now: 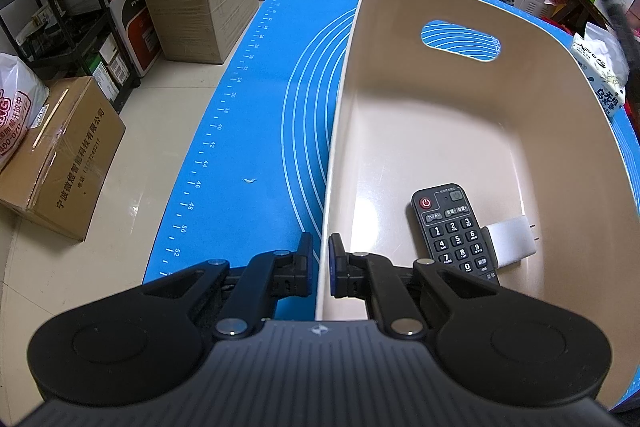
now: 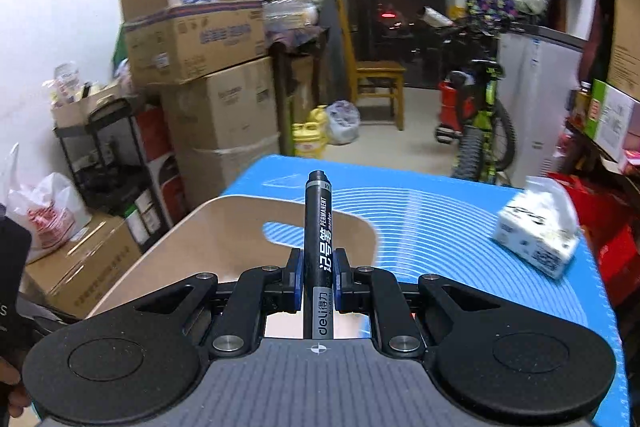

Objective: Organize rigid objects
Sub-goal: 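Carry the marker into the basket with the right gripper and release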

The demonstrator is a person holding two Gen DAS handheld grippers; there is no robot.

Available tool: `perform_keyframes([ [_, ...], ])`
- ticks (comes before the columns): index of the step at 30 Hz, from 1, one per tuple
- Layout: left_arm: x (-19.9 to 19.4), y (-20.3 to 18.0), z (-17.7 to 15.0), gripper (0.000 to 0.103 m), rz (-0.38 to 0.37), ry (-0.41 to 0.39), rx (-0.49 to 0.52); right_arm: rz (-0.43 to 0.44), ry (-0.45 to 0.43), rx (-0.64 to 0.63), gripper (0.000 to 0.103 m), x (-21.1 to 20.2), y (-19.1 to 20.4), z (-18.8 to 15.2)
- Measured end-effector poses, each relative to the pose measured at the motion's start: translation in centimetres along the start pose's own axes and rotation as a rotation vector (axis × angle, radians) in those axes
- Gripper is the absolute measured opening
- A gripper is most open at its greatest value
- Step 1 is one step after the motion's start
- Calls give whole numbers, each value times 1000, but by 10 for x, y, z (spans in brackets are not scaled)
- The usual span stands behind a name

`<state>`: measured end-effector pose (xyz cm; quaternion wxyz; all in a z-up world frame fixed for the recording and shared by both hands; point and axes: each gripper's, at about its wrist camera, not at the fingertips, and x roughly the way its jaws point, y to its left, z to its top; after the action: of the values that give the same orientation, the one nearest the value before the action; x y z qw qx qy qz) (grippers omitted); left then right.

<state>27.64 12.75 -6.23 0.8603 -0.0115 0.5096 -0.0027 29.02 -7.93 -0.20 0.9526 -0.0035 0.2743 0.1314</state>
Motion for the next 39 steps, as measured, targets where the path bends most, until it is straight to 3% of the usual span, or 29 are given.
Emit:
perform_keyframes([
  [14,-1,0,2,11,-1,1,-1,70,272,-100,25,56,48,-37],
  [21,-1,-1,2,11,0,1,-1,68,345,-95,26,65,47,-46],
  [23,-1,0,2,11,-1,1,-2,68,332,-95,41,61,42,-45],
  [29,-1,0,2,11,-1,1,-1,113,226,-112,69,37,38,-37],
  [39,-1,0,2,11,-2,1,-2,60,50,-78,82,-11,-9,-16],
])
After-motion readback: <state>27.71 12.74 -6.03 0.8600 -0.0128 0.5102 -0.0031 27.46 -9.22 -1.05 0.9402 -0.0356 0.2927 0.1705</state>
